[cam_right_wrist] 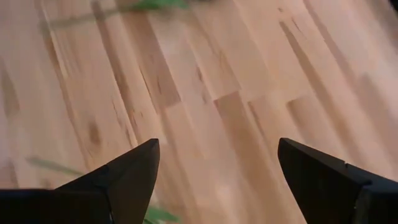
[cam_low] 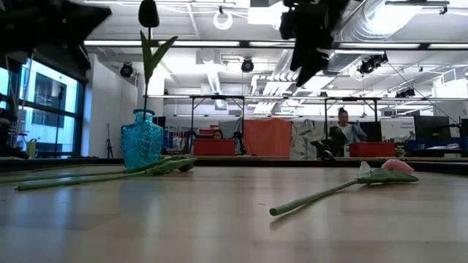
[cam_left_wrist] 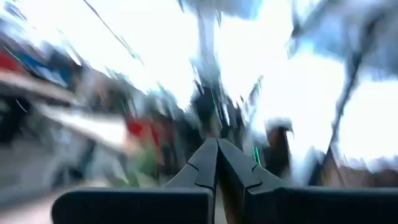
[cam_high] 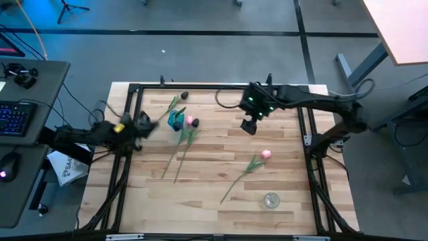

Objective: Sort flowers into vase by color
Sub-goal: Put the top black flower into the blue vase

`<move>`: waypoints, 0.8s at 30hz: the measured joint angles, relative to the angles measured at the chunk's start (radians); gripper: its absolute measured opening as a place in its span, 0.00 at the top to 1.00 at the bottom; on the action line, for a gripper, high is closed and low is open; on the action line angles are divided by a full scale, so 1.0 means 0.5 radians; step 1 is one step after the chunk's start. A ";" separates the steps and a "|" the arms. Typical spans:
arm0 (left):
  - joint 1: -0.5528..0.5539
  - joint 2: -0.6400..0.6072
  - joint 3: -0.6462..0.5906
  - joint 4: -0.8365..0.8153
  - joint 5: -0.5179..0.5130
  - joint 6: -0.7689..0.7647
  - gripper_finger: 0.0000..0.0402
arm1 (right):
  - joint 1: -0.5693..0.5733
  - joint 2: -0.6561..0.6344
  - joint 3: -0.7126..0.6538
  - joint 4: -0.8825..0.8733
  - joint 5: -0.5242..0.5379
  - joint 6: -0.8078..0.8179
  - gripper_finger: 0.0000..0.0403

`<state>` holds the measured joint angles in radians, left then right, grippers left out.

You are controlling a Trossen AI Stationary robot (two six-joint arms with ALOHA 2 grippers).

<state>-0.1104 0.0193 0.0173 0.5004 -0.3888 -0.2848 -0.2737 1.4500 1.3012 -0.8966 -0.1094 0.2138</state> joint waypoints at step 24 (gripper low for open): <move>1.556 1.729 1.720 -2.325 0.146 0.009 0.84 | 0.117 -0.350 -0.511 0.722 0.171 0.641 0.20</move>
<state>0.6678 0.8840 0.8776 -0.6619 -0.3159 -0.2804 -0.2150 1.2751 1.0458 -0.5358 -0.0237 0.5343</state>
